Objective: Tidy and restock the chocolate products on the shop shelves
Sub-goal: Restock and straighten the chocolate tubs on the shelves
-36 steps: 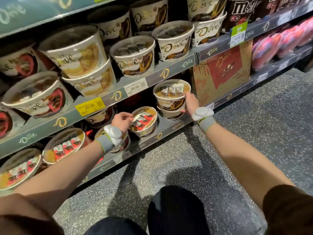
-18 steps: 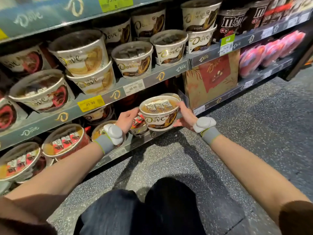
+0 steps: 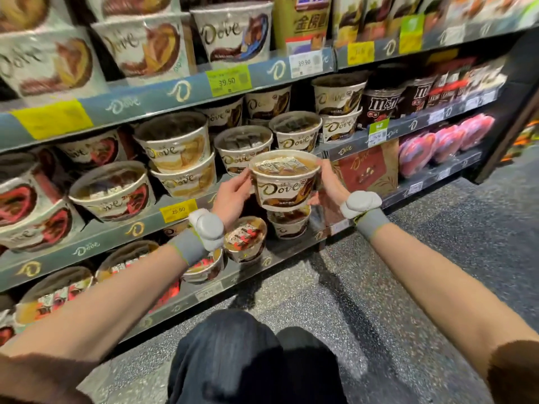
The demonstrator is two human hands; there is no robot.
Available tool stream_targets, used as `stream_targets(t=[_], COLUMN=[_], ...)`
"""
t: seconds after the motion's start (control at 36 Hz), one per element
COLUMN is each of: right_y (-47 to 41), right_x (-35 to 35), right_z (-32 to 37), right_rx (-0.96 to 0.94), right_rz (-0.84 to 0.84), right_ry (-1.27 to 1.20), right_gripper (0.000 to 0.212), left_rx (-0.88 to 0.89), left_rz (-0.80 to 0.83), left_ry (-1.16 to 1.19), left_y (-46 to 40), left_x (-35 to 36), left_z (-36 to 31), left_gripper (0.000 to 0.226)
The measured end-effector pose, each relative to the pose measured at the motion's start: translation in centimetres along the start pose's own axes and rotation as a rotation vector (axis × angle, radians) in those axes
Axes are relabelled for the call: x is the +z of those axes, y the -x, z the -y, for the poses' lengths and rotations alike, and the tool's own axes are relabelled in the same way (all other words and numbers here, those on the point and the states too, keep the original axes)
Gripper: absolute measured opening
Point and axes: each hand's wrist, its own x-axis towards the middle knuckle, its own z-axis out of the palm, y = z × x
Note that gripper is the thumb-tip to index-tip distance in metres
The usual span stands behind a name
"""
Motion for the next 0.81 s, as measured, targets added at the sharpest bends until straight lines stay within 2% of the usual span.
stream_targets(t=[0.08, 0.19, 0.31, 0.36, 0.44, 0.5, 0.67, 0.75, 0.81], right_y=[-0.2, 0.1, -0.5, -0.7, -2.9, -5.2, -2.7, -2.6, -3.0], right_x=[0.0, 0.8, 1.0, 1.4, 1.5, 1.3, 1.9, 2.1, 2.1], right_z=[3.0, 6.1, 7.2, 7.8, 7.5, 6.8, 8.7, 9.0, 9.0], right_rx=[-0.098, -0.127, -0.147, -0.137, -0.154, -0.183, -0.278, -0.326, -0.344], right_rz=[0.013, 0.119, 0.236, 0.21, 0.153, 0.13, 0.107, 0.106, 0.099], right_ry=[-0.002, -0.001, 0.013, 0.003, 0.058, 0.085, 0.241, 0.246, 0.215], right_gripper=[0.055, 0.075, 0.074, 0.075, 0.103, 0.112, 0.11, 0.08, 0.071], left_rx=[0.016, 0.027, 0.035, 0.056, 0.078, 0.08, 0.049, 0.028, 0.026], left_rz=[-0.041, -0.075, -0.095, -0.096, -0.084, -0.083, -0.103, -0.116, -0.113], left_ry=[-0.009, -0.015, 0.075, 0.106, 0.105, 0.096, 0.068, 0.039, 0.032], left_y=[-0.4, -1.1, -1.7, -2.0, -2.6, -3.2, -5.0, -5.6, -6.0], left_x=[-0.8, -2.1, -2.7, -2.7, -2.9, -3.0, -3.7, -4.0, -3.9], left_z=[-2.1, -3.6, -5.1, -5.7, -6.2, -6.5, -6.2, -5.9, -5.9], left_gripper=[0.04, 0.042, 0.047, 0.048, 0.052, 0.055, 0.059, 0.061, 0.062])
